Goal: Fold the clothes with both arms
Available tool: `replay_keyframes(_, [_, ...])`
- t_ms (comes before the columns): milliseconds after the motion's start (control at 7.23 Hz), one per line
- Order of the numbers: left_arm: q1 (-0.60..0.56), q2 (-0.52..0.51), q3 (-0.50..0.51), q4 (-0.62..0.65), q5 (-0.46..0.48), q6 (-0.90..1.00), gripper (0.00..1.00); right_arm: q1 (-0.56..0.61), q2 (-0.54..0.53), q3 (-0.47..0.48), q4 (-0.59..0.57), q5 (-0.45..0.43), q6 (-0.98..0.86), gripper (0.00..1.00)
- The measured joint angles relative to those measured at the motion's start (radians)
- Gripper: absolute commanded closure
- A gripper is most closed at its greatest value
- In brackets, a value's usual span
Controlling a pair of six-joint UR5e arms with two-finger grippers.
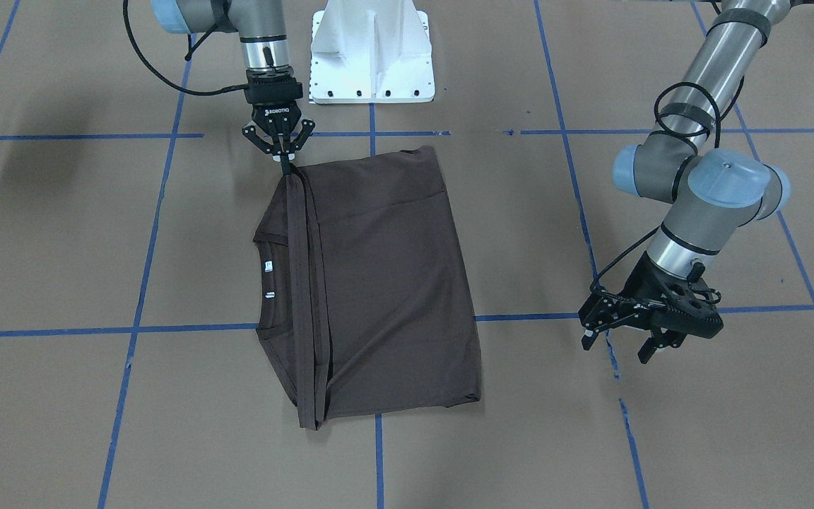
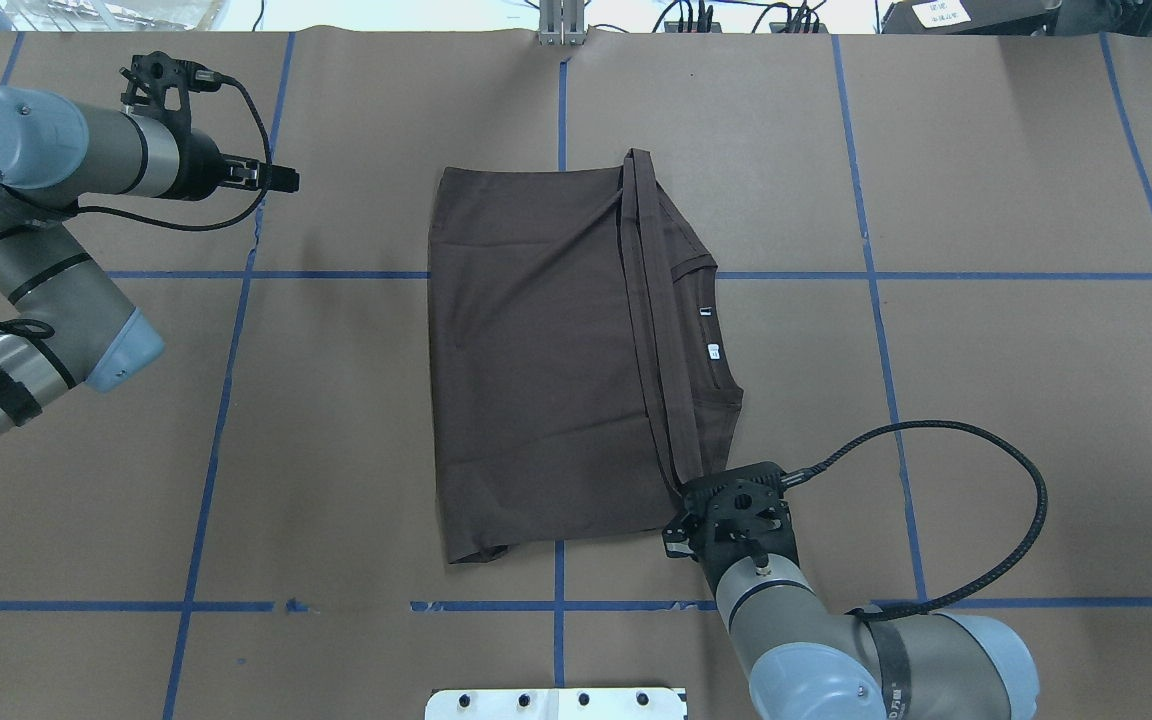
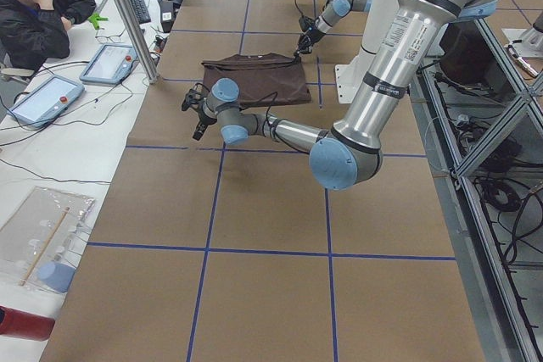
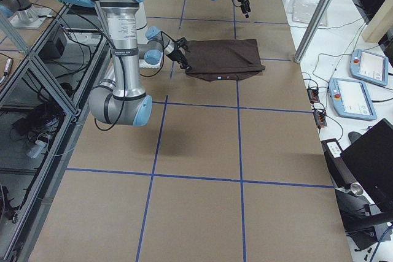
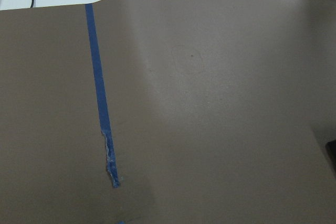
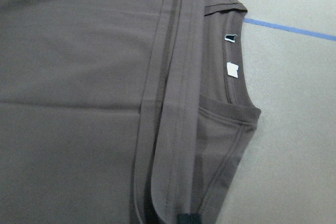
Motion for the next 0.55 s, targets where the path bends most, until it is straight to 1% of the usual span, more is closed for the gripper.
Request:
replay_keyframes(415, [0.000, 0.000, 0.000, -0.001, 0.000, -0.002, 0.00, -0.023, -0.103, 0.048, 0.000, 0.028, 0.248, 1.00])
replay_keyframes(553, [0.003, 0.000, 0.000, -0.001, 0.000, -0.002, 0.00, -0.032, -0.114, 0.051, -0.001, 0.030, 0.281, 0.01])
